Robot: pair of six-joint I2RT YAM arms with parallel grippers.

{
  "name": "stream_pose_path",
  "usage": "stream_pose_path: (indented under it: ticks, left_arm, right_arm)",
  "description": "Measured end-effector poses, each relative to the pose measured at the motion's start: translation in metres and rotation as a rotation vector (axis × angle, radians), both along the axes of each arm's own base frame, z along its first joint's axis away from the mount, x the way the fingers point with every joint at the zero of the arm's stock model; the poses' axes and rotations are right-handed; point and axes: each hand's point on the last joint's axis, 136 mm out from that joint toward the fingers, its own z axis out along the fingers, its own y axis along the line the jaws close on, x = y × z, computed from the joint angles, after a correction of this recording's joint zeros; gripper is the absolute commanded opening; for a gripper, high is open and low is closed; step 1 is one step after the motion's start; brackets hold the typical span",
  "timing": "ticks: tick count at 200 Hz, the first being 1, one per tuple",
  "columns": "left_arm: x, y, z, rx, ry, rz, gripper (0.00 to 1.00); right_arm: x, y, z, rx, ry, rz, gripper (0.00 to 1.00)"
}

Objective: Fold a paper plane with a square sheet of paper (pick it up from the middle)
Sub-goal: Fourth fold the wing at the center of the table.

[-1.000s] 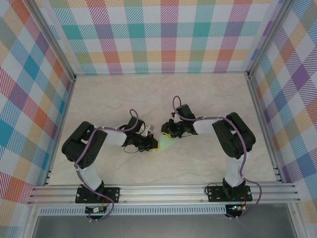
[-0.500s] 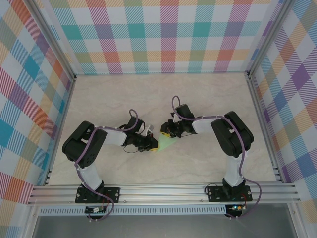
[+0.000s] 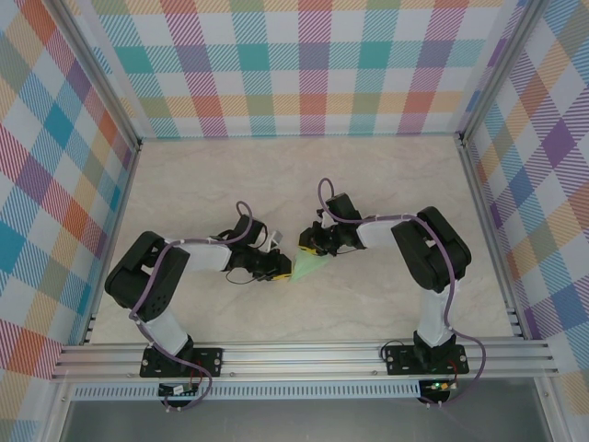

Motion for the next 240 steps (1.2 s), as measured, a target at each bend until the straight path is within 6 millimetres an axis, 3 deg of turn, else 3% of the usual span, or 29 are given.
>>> stream_pose_path:
  ticks: [38, 91, 144, 240]
  left_arm:
    - [-0.0024, 0.0017, -0.0019, 0.010, 0.010, -0.003, 0.29]
    - [-0.0033, 0.0009, -0.0021, 0.012, 0.006, -0.013, 0.31]
    - [-0.0043, -0.0008, -0.0048, 0.044, 0.015, -0.029, 0.23]
    - [-0.0040, 0.0071, -0.0049, 0.188, -0.032, -0.039, 0.19]
  right_arm:
    - [-0.0001, 0.0000, 0.0001, 0.001, 0.000, 0.001, 0.22]
    - [-0.0002, 0.0001, 0.0000, 0.001, 0.001, 0.001, 0.22]
    - [-0.0002, 0.0001, -0.0001, 0.001, 0.001, 0.001, 0.22]
    - [-0.0002, 0.0000, -0.0002, 0.001, 0.001, 0.001, 0.22]
